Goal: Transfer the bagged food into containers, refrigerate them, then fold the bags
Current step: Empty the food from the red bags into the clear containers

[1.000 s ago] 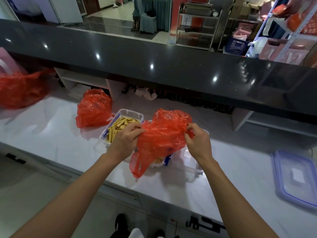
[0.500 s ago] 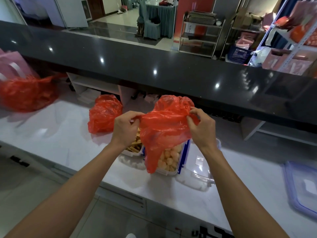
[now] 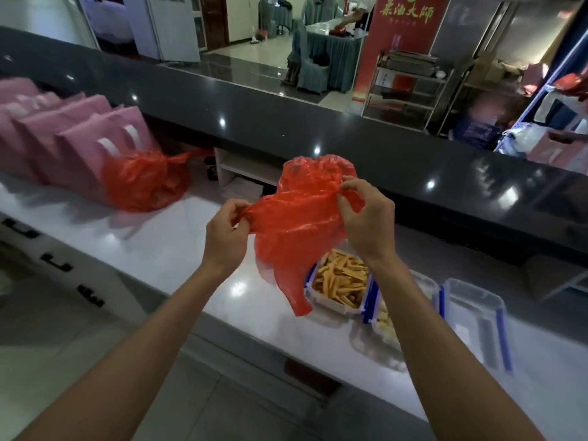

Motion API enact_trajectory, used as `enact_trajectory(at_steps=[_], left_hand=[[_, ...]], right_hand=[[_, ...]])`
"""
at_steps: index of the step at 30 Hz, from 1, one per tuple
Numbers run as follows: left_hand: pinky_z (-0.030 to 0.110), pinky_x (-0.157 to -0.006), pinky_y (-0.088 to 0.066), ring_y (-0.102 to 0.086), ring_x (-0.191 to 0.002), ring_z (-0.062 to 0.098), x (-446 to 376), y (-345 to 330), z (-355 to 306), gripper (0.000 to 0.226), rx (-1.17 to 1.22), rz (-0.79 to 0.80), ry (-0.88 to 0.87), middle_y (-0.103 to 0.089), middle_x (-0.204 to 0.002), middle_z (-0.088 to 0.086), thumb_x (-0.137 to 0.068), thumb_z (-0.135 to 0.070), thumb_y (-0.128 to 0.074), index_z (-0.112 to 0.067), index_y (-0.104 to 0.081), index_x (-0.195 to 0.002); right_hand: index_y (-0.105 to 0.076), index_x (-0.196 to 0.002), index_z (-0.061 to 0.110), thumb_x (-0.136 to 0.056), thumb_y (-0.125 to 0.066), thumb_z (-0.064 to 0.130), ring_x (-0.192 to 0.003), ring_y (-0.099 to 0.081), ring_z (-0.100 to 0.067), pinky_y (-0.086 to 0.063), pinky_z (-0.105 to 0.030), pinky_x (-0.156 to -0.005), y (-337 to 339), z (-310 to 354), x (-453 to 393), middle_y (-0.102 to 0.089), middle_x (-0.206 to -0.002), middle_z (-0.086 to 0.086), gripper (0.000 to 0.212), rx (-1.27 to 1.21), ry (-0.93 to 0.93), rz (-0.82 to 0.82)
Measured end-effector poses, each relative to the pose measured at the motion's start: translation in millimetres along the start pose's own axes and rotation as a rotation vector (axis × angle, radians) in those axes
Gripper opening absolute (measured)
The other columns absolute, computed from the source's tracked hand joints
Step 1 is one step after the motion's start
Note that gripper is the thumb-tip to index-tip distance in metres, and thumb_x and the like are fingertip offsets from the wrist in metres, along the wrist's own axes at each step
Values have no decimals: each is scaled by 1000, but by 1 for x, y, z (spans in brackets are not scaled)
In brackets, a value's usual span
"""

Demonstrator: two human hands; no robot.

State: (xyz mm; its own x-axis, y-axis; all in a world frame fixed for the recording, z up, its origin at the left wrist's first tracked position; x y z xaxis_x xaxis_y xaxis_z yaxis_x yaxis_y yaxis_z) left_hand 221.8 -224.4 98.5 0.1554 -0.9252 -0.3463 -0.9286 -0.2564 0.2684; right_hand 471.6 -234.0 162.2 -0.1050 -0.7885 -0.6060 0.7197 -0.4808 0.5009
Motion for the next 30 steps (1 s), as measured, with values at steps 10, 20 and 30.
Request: enact_trajectory(at_steps=[10, 20, 30], left_hand=[[43, -80, -62, -68, -84, 19, -19, 145, 92, 34, 124, -145, 265, -66, -97, 8, -88, 10, -57, -23, -58, -97], [17, -81, -53, -67, -93, 1, -68, 165, 188, 53, -98, 18, 320, -71, -105, -10, -75, -4, -83, -25, -63, -119], [25, -93, -52, -65, -100, 10, -144, 149, 244, 53, -279, 202, 271, -71, -106, -6, -70, 13, -60, -18, -73, -111]], right_hand=[[-72, -107, 14, -91, -68, 12, -107, -64, -16, -52, -38, -98, -179, 85, -16, -71, -113, 0, 17, -85, 58, 202], [-73, -102, 17, -89, -67, 13, -96, -67, -15, -55, -41, -90, -320, 42, -44, -73, -101, 4, 15, -75, -70, 316], [-71, -108, 14, -89, -65, 9, -98, -64, -22, -48, -33, -88, -372, -15, -32, -72, -106, -2, 20, 110, -184, 482]])
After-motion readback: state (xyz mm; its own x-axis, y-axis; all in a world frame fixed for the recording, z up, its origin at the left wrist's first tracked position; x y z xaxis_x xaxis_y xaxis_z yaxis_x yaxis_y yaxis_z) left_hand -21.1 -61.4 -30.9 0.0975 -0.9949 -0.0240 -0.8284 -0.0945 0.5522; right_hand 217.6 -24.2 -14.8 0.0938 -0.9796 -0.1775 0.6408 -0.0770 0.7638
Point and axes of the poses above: each hand's wrist, its own x-axis away from the middle knuckle, its own y-axis out of the back of the hand, z = x × y, the point moved 2 cm from there along -x, towards the middle knuckle
